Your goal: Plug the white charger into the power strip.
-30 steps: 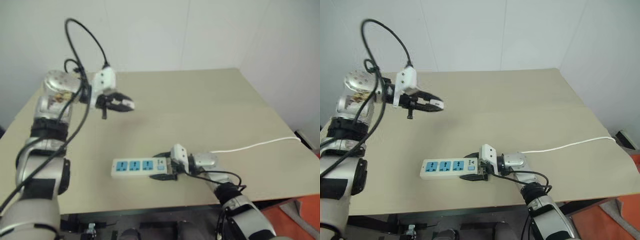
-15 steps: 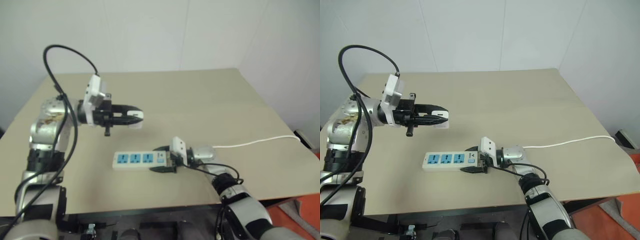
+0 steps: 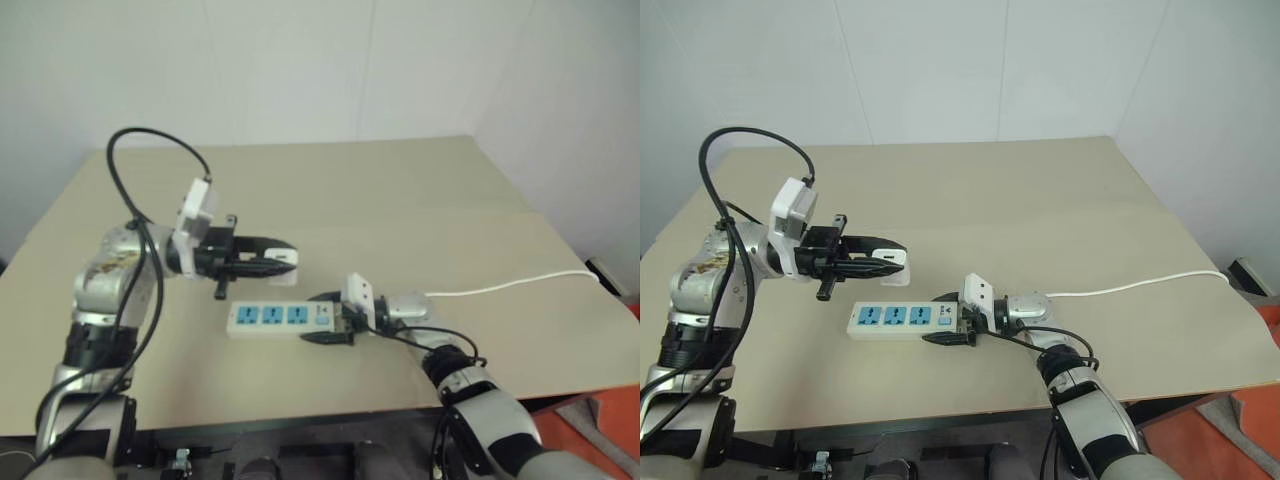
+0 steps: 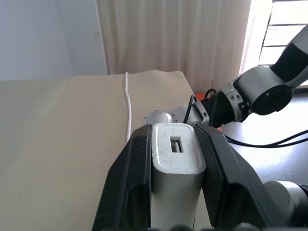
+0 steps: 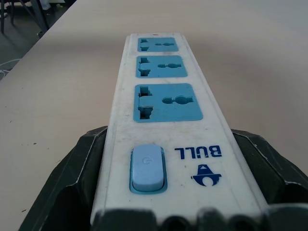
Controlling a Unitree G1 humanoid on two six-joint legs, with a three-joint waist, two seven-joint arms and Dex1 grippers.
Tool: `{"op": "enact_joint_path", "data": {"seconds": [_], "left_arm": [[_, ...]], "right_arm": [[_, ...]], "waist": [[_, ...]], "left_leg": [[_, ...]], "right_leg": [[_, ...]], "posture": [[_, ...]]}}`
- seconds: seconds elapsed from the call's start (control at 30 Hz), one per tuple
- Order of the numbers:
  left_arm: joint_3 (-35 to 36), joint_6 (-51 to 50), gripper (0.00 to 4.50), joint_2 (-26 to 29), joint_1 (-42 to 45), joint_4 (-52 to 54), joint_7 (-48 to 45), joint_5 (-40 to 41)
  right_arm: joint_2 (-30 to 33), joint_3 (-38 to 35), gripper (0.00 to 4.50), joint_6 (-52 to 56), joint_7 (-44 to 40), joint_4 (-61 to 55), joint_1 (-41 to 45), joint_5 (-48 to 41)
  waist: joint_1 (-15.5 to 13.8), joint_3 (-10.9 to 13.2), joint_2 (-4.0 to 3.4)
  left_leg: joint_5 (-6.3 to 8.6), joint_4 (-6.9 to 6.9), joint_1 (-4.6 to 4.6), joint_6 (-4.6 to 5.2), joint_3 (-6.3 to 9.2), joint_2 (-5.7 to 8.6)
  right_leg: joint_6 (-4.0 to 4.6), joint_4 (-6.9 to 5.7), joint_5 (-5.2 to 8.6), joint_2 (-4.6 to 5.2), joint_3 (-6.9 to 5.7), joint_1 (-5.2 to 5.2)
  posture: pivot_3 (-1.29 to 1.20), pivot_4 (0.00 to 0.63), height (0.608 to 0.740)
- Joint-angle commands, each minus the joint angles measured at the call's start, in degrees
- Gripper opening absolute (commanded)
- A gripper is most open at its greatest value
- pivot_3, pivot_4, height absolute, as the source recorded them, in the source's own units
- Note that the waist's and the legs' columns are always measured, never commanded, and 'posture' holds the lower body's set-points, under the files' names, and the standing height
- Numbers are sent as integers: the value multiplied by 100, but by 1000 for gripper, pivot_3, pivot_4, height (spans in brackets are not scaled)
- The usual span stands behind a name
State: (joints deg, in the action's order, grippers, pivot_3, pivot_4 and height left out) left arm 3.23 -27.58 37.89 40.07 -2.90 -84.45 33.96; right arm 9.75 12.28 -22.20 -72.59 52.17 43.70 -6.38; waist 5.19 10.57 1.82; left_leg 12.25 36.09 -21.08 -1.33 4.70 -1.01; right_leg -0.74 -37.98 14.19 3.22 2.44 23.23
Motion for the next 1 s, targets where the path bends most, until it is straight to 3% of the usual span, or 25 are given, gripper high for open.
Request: {"op": "enact_joint_path", "data": {"seconds": [0.03, 0.47, 0.73, 1.0], "left_arm": [[59, -105, 1035, 21, -22, 180, 31, 216], [-37, -20, 1035, -263, 34, -102, -54, 297], [-404, 659, 1035, -586, 121, -566, -228, -137], [-445, 1027, 1035, -548, -214, -795, -245, -403]], "right_arm": [[-14, 8, 3428, -88, -62, 55, 16, 96], [19, 10, 3428, -57, -69, 4, -39, 113], [-3, 14, 3428, -50, -43, 46, 22, 140], [53, -15, 3428, -49, -62, 32, -12, 148]], "waist": [[1, 0, 0], [0, 0, 0], [-6, 0, 0], [-6, 0, 0]], "left_leg": [[0, 0, 0, 0, 0, 0], [0, 1, 1, 0, 0, 1], [0, 0, 1, 0, 0, 1], [0, 0, 2, 0, 0, 2]], "right_leg": [[0, 0, 0, 0, 0, 0], [-1, 1, 0, 1, 0, -2], [0, 1, 0, 0, 0, -3], [0, 1, 0, 1, 0, -3]], "posture": [[0, 150, 740], [0, 150, 740], [0, 150, 740], [0, 150, 740]]}}
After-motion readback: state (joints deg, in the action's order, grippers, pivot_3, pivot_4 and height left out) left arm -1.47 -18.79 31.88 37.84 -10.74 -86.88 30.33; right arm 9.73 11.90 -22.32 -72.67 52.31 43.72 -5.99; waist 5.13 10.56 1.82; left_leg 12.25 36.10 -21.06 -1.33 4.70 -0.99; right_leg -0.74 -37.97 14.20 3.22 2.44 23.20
